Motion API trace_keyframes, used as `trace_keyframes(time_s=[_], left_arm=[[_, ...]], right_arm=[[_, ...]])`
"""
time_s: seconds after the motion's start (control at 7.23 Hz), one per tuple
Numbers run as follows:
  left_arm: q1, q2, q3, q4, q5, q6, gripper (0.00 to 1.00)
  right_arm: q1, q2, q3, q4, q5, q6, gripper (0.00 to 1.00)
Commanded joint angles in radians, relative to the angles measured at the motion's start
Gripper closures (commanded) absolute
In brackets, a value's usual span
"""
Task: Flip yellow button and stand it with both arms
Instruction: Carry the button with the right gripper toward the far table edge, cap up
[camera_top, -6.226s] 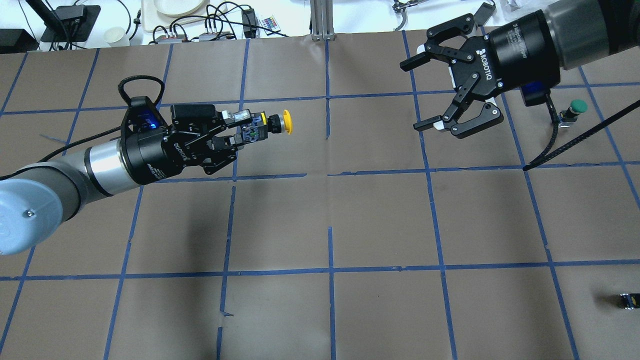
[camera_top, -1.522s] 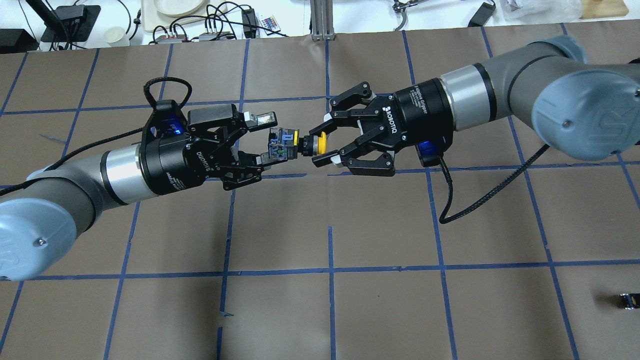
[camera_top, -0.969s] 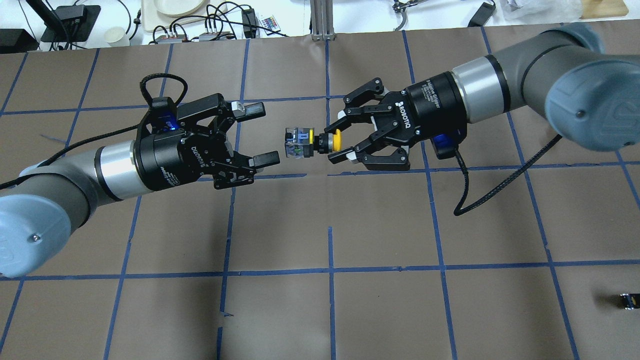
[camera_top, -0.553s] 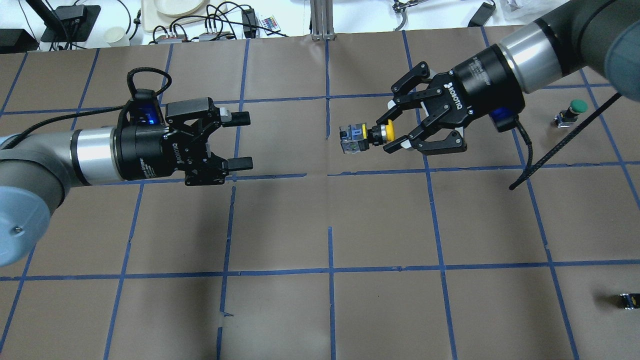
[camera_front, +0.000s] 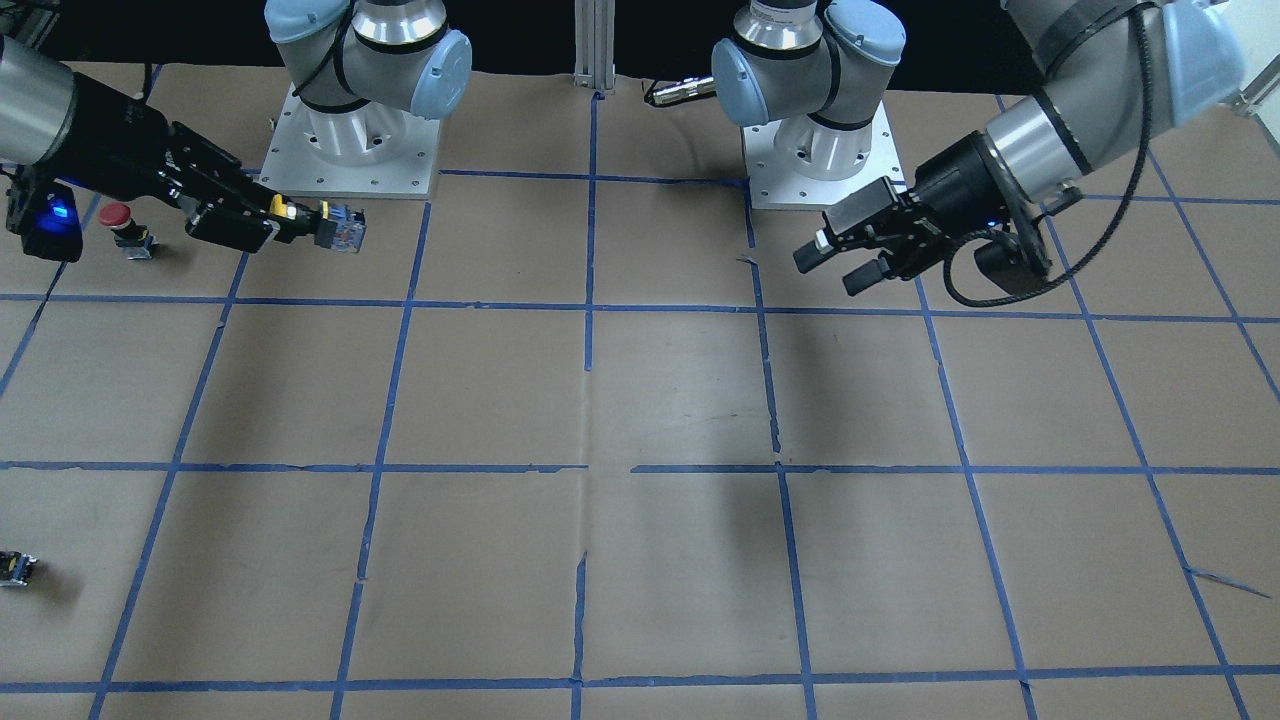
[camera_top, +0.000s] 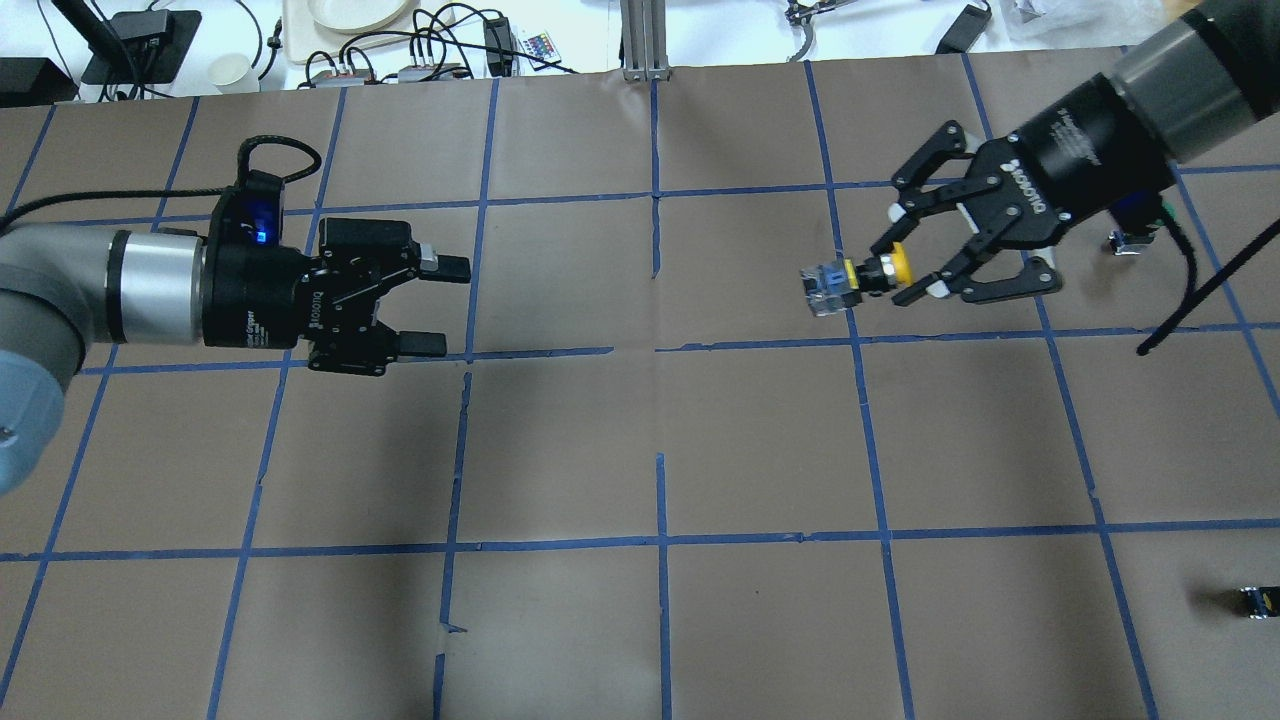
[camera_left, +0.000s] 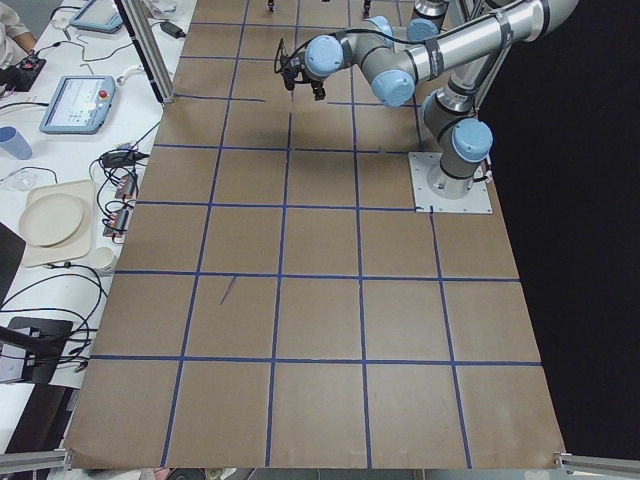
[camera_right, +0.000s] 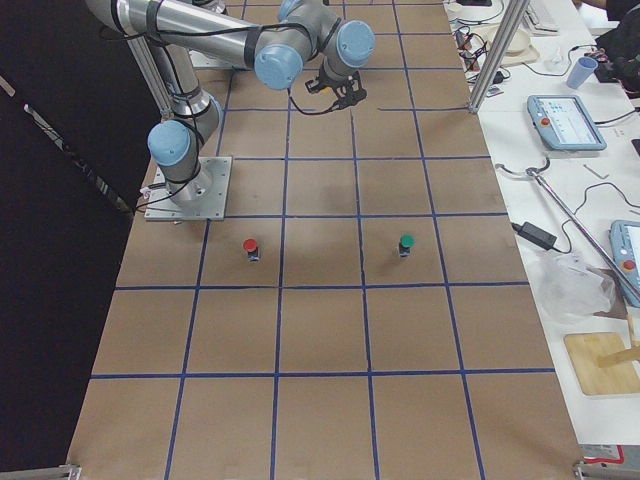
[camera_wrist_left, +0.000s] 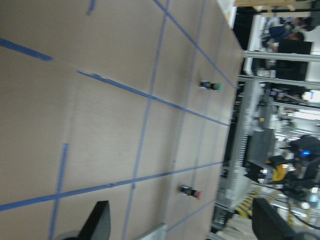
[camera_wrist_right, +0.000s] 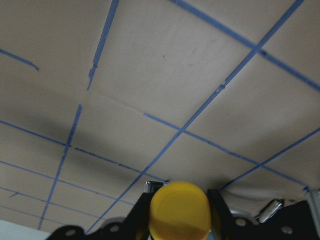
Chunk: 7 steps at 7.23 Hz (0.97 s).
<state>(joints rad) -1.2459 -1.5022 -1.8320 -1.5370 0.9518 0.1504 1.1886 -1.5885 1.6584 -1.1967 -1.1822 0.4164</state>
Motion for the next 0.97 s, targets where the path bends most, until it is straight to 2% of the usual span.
trace_keyframes(time_s=[0.0,0.14,0.42,0.55,0.83], left_arm=[[-0.114,-0.169,0.312,-0.021,0.419,-0.031,0.00],[-0.160,-0.209,0.403,-0.081,0.555,-0.031,0.00],[-0.239,-0.176,0.445,-0.132,0.578,-0.034,0.00],[-0.241,-0.191,0.459,-0.124,0.579,-0.034,0.00],[-0.239,-0.219,0.493,-0.120,0.581,-0.034,0.00]], right_arm=[[-0.024,0.016,0.007,-0.053,-0.215,-0.364,0.99],[-0.044,0.019,0.009,-0.085,-0.281,-0.522,0.99],[-0.061,0.039,0.082,-0.313,-0.394,-0.873,0.98],[-0.078,0.039,0.121,-0.418,-0.416,-1.006,0.99],[-0.185,0.041,0.174,-0.538,-0.401,-1.354,0.99]])
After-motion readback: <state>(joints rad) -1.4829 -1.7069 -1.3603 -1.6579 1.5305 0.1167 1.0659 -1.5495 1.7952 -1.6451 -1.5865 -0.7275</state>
